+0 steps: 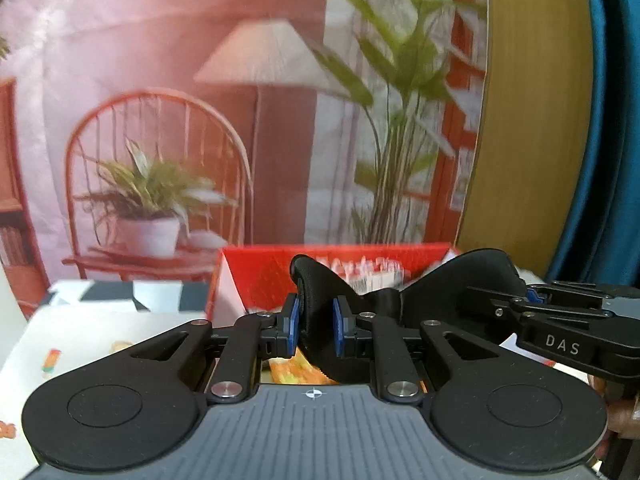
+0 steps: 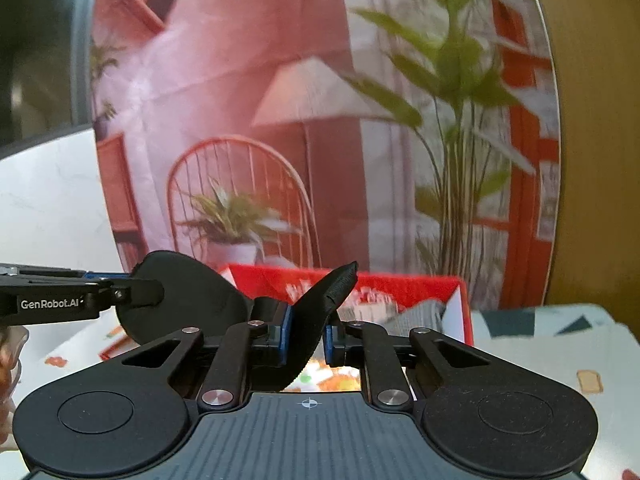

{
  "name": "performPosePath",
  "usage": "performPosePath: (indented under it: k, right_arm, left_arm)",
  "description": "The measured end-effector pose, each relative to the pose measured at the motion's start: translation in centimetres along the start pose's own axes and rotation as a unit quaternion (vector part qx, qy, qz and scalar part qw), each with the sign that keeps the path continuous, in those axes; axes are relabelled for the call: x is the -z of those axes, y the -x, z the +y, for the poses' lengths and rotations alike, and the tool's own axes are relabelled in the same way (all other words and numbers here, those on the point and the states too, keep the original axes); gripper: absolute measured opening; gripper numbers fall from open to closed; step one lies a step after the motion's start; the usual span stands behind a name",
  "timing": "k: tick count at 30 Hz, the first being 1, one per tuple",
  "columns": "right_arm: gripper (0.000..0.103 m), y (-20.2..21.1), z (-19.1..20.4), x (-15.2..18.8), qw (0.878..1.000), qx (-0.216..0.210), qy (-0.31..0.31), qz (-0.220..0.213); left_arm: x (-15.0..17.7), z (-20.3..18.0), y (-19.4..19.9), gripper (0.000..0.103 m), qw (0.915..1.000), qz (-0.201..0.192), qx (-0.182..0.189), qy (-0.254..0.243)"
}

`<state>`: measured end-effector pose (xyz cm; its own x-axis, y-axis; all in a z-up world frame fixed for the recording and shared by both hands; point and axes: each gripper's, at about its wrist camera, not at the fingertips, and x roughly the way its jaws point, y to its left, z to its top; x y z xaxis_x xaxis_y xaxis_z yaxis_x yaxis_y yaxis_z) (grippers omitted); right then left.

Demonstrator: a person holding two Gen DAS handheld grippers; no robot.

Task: Organize soft objects
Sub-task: 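Lift the black eye mask with both grippers over the red box, then lower the mask into the box and open both grippers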

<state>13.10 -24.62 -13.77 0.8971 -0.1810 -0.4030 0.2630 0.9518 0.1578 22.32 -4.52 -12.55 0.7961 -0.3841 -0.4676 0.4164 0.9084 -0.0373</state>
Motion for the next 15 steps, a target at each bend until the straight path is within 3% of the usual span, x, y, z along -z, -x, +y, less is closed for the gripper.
performPosePath:
  k: [8, 15]
  right_arm:
    - [0.013, -3.3, -1.6, 1.7, 0.995, 0.001, -0.043, 0.087]
    - [0.011, -4.8, -2.0, 2.7, 0.99, 0.003, -0.072, 0.123]
  left_arm:
    - [1.5, 0.3, -3.8, 0.018, 0.9954, 0.094, 0.012, -0.013]
    - [2.0, 0.3, -5.6, 0.018, 0.9923, 0.121, 0.015, -0.021]
